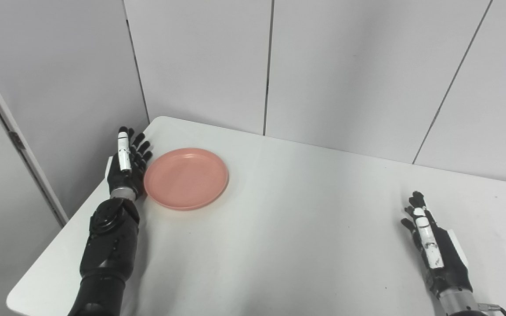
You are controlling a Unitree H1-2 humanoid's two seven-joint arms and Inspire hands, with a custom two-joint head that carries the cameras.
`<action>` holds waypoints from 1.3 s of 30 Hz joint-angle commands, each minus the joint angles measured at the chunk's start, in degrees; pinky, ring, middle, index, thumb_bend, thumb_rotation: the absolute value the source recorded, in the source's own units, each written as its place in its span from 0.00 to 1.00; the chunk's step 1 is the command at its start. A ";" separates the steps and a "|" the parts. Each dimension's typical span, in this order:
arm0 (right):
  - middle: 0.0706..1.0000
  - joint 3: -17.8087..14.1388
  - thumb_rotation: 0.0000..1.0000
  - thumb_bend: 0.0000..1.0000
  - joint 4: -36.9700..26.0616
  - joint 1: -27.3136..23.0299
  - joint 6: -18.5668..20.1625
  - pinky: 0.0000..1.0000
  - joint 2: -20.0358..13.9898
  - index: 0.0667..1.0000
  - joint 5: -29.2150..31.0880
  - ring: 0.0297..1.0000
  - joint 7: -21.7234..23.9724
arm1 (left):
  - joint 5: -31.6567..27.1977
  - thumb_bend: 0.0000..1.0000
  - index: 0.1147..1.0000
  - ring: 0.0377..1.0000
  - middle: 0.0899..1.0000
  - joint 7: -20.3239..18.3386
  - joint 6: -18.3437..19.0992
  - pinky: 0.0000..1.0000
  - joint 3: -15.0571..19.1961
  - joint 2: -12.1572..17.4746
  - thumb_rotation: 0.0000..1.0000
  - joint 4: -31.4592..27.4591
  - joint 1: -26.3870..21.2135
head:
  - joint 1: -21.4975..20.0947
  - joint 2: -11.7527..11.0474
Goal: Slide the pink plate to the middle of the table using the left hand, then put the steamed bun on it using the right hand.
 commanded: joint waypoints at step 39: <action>0.98 1.19 1.00 0.22 0.03 0.55 0.64 0.97 2.09 1.00 -3.01 0.97 -2.29 | 1.64 0.47 0.91 0.91 0.91 -8.45 15.66 0.93 -16.25 -9.16 1.00 -12.30 4.10 | -9.24 1.40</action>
